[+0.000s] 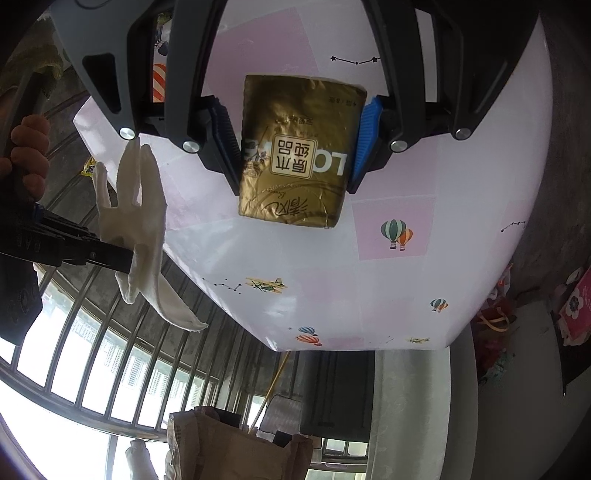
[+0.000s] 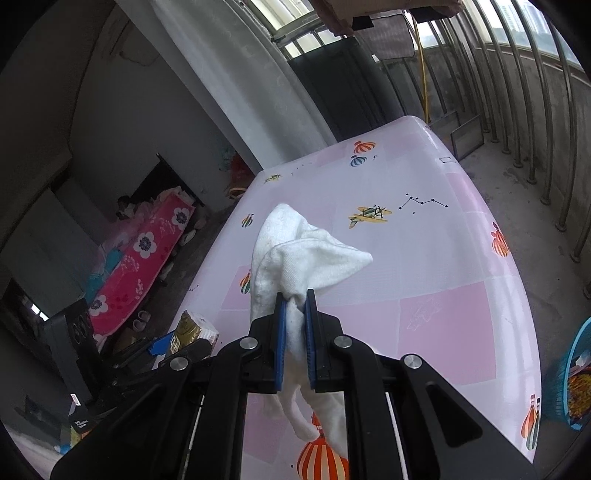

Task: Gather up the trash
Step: 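Carry tissue pack and glove over the blue wastebasket and open both tools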

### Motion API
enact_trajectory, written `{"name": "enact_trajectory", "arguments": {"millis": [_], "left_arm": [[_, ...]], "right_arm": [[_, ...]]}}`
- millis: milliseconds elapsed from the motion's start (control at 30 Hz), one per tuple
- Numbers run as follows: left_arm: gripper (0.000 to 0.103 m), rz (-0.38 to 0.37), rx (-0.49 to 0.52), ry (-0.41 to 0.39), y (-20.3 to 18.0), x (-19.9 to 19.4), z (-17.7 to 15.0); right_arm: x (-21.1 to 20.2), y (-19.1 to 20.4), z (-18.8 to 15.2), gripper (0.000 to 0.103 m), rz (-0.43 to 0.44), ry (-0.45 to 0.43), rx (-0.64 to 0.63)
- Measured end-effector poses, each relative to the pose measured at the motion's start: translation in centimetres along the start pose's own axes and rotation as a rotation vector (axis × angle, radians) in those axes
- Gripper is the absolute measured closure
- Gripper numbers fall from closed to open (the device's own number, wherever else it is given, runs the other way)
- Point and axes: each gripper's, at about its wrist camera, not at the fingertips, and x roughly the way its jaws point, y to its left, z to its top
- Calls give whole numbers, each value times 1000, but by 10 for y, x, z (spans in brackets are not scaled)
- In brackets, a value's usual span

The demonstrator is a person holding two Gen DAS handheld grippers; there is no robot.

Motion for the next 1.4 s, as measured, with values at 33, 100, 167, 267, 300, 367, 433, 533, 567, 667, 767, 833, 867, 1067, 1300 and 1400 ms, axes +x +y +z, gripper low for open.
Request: {"name": "enact_trajectory", "arguments": {"millis": [33,100,167,267,300,367,433,533,567,667,767,833,867,1067,1300,1400], "left_arm": [[51,-1,3,-1,-1,0,0],[51,-3,8,-3,-2,0,1],[51,-6,13,-5,-5,0,1],[51,-9,18,-8,-6,0,3],[51,-10,21,-9,-7,0,3],[51,-10,25,-11,-8,0,4],[51,-12,28,-14,-8,-1,5],[51,-15,35,-22,-11,-2,6],[51,-17,38,-24,-12,-3,7],[51,-25,45,-34,-16,-4,10],[51,-31,56,-41,-22,-6,12],[51,-37,63,-44,-25,-6,14],[51,-40,66,-45,-27,-6,14],[51,-54,86,-47,-36,-3,17],[51,-73,108,-62,-47,-4,25],[51,-100,123,-73,-56,-6,32]], "right_arm": [[-1,-2,1,93,2,-3,3],[-3,-3,0,93,0,-8,5],[-6,-6,0,93,0,-12,11],[-11,-11,0,93,1,-20,21],[-13,-10,-2,93,2,-23,24],[-16,-13,-2,93,3,-30,32],[-20,-15,-2,93,5,-38,39],[-26,-18,-2,93,7,-50,48],[-28,-20,-2,93,8,-55,53],[-34,-24,-2,93,10,-71,67],[-41,-29,-2,93,9,-87,80],[-46,-32,-4,93,8,-96,90],[-49,-35,-4,93,4,-101,95],[-59,-46,-5,93,-11,-118,115],[-73,-56,-5,93,-15,-158,134],[-81,-59,-5,93,-20,-181,141]]}}
